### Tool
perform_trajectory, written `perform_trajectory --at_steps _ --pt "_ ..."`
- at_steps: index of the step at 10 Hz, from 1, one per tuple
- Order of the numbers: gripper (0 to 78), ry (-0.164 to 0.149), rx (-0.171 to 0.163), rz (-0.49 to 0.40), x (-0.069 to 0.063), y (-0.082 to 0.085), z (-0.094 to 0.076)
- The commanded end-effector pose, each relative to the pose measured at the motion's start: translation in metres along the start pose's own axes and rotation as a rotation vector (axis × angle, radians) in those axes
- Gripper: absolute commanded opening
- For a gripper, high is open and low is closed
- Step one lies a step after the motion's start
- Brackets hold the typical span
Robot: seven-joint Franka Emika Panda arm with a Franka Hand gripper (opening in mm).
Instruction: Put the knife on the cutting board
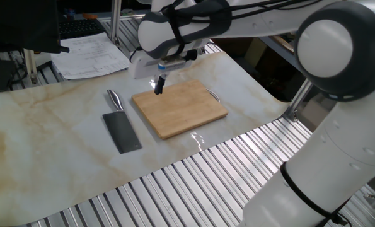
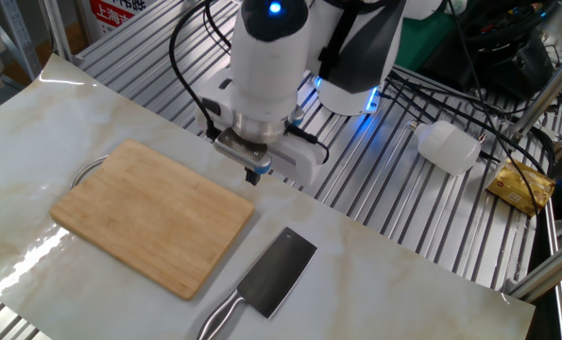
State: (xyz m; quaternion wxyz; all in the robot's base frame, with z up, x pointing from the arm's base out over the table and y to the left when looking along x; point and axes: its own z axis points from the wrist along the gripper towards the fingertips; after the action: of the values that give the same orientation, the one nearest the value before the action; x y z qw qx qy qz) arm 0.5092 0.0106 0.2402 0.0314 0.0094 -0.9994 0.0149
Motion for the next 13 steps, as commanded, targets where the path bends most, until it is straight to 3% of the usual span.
perform_trajectory --at_steps 1,4,10,12,13 --pt "0.0 -0.007 -0.022 0.004 -0.003 0.0 0.004" --pt "0.0 -0.013 -0.024 -0.008 -0.01 -0.002 0.01" --pt "0.0 -0.029 -0.016 0.004 -0.011 -0.001 0.017" --pt "0.0 -0.019 -0.012 0.043 -0.011 -0.001 0.017" --pt "0.0 0.012 -0.008 0.039 -0.011 -0.001 0.017"
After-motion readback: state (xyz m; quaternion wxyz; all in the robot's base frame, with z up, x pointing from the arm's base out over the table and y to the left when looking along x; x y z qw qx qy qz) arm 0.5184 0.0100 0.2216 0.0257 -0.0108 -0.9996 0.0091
